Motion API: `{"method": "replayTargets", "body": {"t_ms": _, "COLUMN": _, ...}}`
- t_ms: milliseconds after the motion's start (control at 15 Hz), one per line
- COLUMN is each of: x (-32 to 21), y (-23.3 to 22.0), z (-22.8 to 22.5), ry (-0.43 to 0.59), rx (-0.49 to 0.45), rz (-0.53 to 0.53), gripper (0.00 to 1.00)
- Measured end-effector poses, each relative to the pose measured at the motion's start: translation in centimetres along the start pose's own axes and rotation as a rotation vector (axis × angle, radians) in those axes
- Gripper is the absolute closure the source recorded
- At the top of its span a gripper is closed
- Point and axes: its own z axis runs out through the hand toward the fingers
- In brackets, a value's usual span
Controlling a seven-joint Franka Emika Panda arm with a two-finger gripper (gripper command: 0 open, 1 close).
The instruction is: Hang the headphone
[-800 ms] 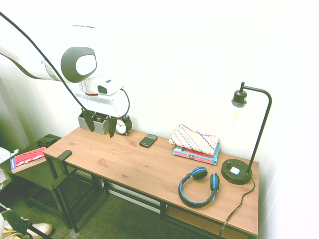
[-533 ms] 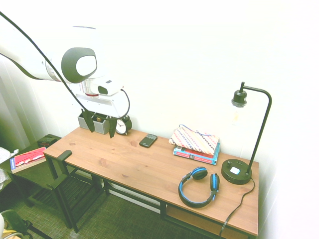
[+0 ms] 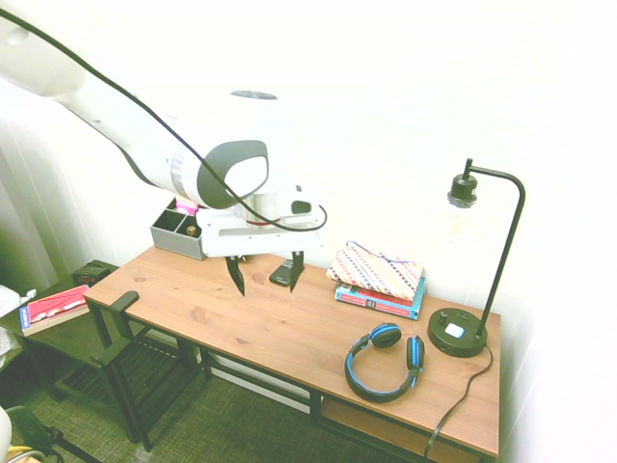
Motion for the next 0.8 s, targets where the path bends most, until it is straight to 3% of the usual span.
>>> {"method": "replayTargets", "body": {"t_ms": 333, "x": 1.8, "y": 8.7, "z": 5.3, "ry": 0.020, "rx": -0.034, "rz": -0.057, "gripper": 0.00}}
{"method": "replayTargets", "body": {"t_ms": 667, "x": 3.7, "y": 13.6, "z": 10.3, "ry": 0.004, "rx": -0.049, "rz": -0.071, "gripper": 0.00}}
{"method": "replayTargets", "body": {"t_ms": 733, "x": 3.6, "y": 13.8, "z": 11.4, "ry": 0.002, "rx": -0.054, "rz": -0.070, "gripper": 1.00}}
{"method": "replayTargets", "body": {"t_ms": 800, "x": 3.5, "y": 13.8, "z": 12.5, "ry": 0.000, "rx": -0.059, "rz": -0.072, "gripper": 1.00}}
